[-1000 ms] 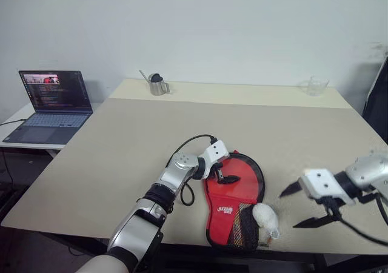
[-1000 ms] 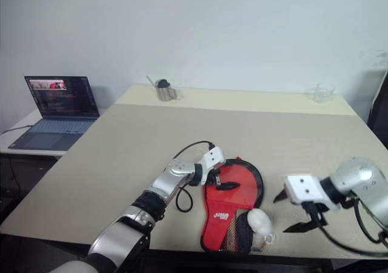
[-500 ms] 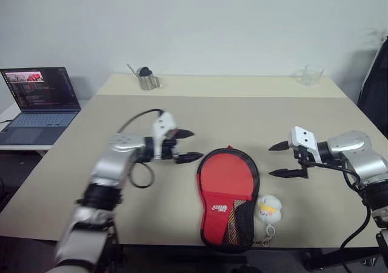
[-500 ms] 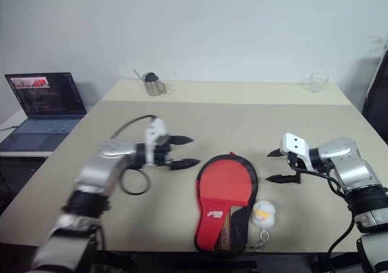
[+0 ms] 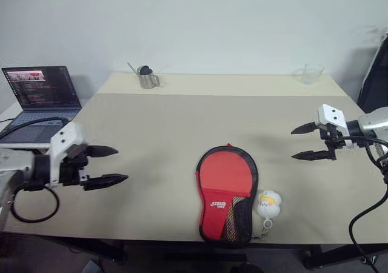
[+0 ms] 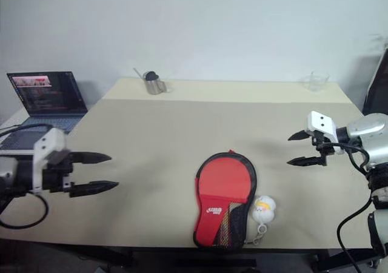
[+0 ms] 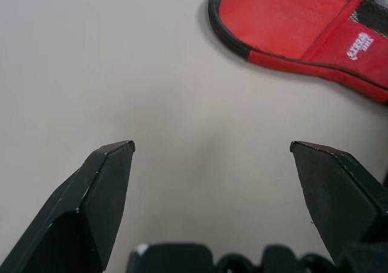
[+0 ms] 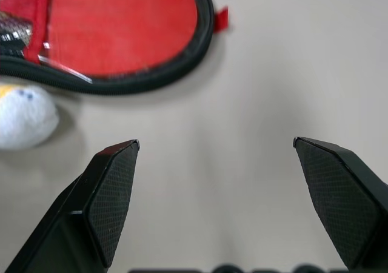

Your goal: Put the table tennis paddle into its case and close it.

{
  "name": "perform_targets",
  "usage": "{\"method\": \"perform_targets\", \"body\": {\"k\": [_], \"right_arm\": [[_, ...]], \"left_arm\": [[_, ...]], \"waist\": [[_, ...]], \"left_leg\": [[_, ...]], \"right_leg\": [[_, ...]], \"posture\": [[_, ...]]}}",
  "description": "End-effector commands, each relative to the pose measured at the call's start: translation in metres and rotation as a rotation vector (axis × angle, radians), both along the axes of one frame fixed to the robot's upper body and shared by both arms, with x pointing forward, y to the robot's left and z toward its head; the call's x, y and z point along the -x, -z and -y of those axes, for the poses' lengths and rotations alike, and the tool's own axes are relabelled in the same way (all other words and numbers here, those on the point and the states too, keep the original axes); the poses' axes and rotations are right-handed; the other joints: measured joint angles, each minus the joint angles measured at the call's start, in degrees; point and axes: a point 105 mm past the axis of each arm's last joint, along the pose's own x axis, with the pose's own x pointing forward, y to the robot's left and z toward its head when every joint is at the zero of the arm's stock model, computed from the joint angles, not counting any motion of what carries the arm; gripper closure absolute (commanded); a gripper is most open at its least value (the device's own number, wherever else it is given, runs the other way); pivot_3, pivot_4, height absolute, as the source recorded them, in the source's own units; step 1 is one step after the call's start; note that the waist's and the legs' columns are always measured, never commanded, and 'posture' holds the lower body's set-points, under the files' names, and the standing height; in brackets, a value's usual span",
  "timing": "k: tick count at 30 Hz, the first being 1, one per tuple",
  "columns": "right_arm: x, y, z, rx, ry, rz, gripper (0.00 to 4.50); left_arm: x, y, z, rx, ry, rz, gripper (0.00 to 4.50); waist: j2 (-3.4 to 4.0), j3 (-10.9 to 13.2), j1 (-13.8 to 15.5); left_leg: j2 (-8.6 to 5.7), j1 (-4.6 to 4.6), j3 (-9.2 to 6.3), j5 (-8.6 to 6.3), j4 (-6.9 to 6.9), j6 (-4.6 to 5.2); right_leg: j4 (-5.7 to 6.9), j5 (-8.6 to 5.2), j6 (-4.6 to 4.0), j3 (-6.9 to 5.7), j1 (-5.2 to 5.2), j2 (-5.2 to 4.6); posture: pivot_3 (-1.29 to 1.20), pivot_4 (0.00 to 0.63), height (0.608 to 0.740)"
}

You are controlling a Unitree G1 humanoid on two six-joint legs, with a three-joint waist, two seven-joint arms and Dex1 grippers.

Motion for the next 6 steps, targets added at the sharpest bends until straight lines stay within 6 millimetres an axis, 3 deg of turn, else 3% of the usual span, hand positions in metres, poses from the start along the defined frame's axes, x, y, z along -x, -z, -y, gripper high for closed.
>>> {"method": "perform_targets", "body": {"k": [1,6], "right_arm": [[0.008,-0.025,-0.016,-0.045,-0.112,0.042,0.02],[0.012,-0.019,-0.029,-0.058,-0.170,0.012,0.02]], "left_arm": [[0.012,-0.017,0.001,-0.017,0.007,0.036,0.00],[0.024,-0.009,0.001,-0.014,0.000,0.000,0.00]], "waist": [[0.01,0.0,0.0],[0.02,0.0,0.0]], "left_leg": [[0.01,0.00,0.00,0.00,0.00,0.00],[0.02,0.00,0.00,0.00,-0.01,0.00]], "right_leg": [[0.00,0.00,-0.01,0.00,0.00,0.01],[0.00,0.01,-0.02,0.01,-0.01,0.01]], "posture": [[0.00,0.150,0.740],[0.00,0.150,0.740]]}}
